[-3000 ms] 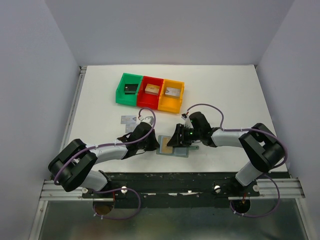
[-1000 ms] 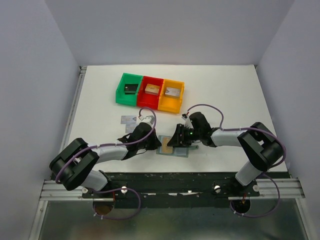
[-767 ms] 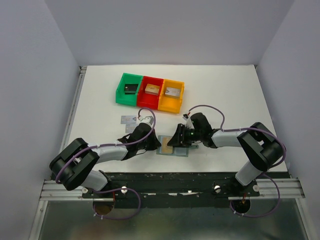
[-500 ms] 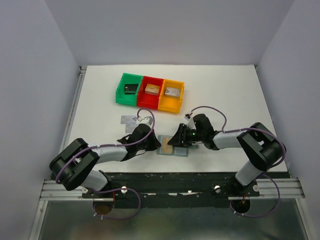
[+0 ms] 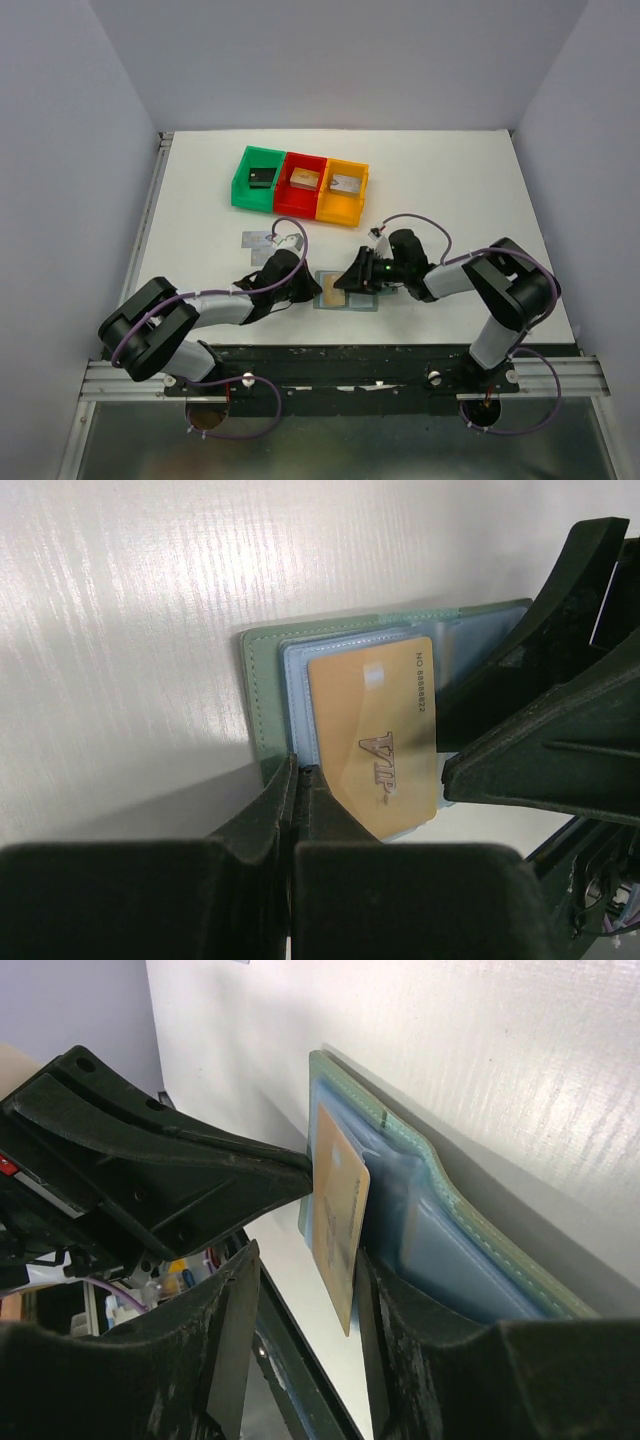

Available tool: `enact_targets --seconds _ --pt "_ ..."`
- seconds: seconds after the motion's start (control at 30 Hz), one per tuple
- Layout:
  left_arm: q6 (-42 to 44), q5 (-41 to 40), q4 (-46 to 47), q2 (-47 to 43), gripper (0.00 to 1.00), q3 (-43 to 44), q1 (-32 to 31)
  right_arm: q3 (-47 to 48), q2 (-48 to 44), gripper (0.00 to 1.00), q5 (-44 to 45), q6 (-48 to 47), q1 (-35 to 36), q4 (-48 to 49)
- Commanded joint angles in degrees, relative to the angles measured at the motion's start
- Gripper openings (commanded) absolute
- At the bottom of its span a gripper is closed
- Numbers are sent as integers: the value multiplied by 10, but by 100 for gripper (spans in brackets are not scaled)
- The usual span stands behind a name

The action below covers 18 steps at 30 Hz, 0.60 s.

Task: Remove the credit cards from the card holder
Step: Remove the credit card from the card holder.

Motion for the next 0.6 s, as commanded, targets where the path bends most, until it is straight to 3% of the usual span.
enact_targets --seconds 0.0,0.57 --pt "2 0 -34 21 0 -25 0 3 31 50 -35 10 0 56" --pt "-2 24 5 36 0 -32 -3 28 91 50 -82 19 2 84"
